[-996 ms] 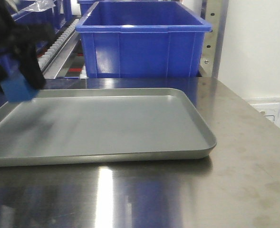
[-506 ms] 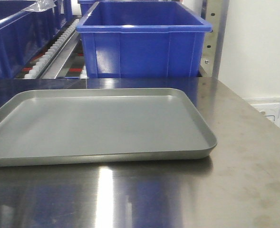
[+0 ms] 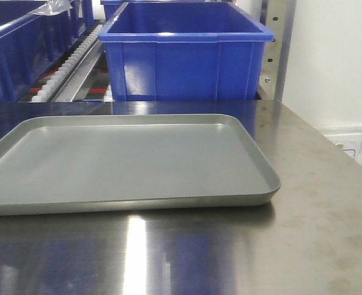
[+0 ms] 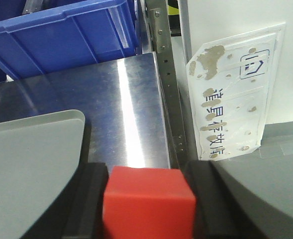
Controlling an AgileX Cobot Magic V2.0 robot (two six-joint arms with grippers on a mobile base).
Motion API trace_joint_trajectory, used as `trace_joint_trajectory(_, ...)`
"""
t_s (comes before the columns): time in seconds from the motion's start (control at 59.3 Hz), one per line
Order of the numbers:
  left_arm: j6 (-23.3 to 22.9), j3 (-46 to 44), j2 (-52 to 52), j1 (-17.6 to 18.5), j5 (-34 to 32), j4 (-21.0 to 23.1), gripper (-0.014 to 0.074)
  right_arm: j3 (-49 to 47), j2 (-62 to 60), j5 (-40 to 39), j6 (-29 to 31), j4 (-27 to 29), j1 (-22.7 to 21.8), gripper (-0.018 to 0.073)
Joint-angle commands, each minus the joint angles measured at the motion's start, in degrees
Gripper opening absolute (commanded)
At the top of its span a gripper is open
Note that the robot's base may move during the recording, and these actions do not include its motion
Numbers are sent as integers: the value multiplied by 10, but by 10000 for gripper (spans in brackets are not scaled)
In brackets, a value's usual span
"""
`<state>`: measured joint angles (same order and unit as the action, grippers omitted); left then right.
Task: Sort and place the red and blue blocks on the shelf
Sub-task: 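Hold both cubes raised in the grippers above the table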
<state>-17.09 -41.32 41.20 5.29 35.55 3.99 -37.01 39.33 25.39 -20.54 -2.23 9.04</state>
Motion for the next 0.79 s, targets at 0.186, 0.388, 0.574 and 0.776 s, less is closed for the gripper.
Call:
trace_joint_trajectory(0.186, -6, 20, -89, -13, -46, 2, 128, -17, -3, -51, 6, -8, -2, 52)
trace_joint_trajectory(0.388, -6, 40, -113, -13, -50, -11, 128, -17, -3, -51, 6, -8, -2, 52)
trace_joint_trajectory(0.574, -6, 50, -119, -13, -55, -35, 128, -17, -3, -51, 6, -8, -2, 52)
trace_joint_trajectory(0.776, -6, 50, -119, -13, -79, -59, 128, -17, -3, -51, 6, -8, -2, 52)
